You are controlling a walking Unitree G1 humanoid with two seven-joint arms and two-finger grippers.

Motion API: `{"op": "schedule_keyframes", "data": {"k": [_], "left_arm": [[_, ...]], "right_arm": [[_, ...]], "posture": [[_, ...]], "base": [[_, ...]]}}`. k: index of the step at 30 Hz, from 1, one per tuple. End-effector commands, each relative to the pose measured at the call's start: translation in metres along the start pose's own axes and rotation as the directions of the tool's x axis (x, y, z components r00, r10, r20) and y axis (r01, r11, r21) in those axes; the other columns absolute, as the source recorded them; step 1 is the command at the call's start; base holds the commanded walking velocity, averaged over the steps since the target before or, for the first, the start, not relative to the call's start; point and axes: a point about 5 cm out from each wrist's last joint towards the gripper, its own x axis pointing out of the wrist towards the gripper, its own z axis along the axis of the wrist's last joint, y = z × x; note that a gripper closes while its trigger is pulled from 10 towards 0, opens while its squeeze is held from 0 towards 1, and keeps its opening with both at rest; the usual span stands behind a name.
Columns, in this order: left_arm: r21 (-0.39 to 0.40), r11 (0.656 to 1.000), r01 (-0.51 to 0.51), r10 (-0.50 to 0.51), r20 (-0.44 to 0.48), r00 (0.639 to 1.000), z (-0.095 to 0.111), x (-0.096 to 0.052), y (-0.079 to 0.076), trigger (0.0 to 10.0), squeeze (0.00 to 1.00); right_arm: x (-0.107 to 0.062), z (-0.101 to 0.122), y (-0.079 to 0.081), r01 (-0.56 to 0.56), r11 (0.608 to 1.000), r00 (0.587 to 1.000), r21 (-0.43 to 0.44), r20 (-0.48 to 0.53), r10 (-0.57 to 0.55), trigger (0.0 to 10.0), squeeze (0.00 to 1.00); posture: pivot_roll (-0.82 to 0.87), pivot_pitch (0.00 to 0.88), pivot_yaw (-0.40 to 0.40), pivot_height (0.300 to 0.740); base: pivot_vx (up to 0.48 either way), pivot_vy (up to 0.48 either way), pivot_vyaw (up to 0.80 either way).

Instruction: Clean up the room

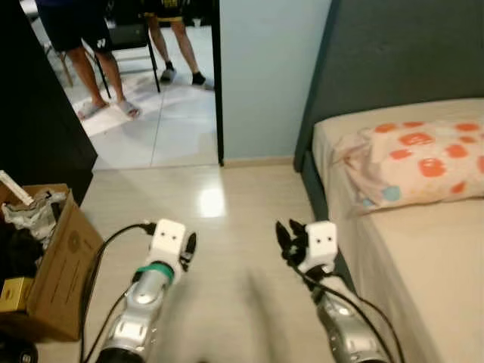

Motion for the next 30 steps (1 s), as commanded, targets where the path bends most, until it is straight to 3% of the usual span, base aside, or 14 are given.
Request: {"op": "schedule_keyframes", "data": {"k": [1, 15, 30], "left_arm": [[0.004, 1.0, -0.019, 0.019, -0.034, 0.999, -0.0098, -0.0043, 0.007, 10.0, 0.0], [0.005, 1.0, -0.022, 0.022, -0.034, 0.999, -0.0096, -0.0044, 0.0076, 10.0, 0.0], [-0.022, 0.999, -0.027, 0.026, -0.065, 0.998, -0.0111, -0.0027, 0.0051, 10.0, 0.0]], "right_arm": [[-0.0012, -0.0054, 0.0072, -0.015, 1.0, 1.0, 0.015, -0.017, 0.015, 10.0, 0.0], [-0.0014, -0.0063, 0.008, -0.015, 1.0, 1.0, 0.02, -0.021, 0.015, 10.0, 0.0], [-0.0032, -0.0111, 0.0069, -0.009, 1.0, 0.999, 0.029, -0.04, 0.01, 10.0, 0.0]], "posture": [[-0.06, 0.03, 0.05, 0.74], [-0.06, 0.034, 0.052, 0.74], [-0.06, 0.032, 0.054, 0.74]], "base": [[-0.409, 0.0, 0.0], [-0.318, 0.0, 0.0], [0.0, 0.0, -0.8]]}}
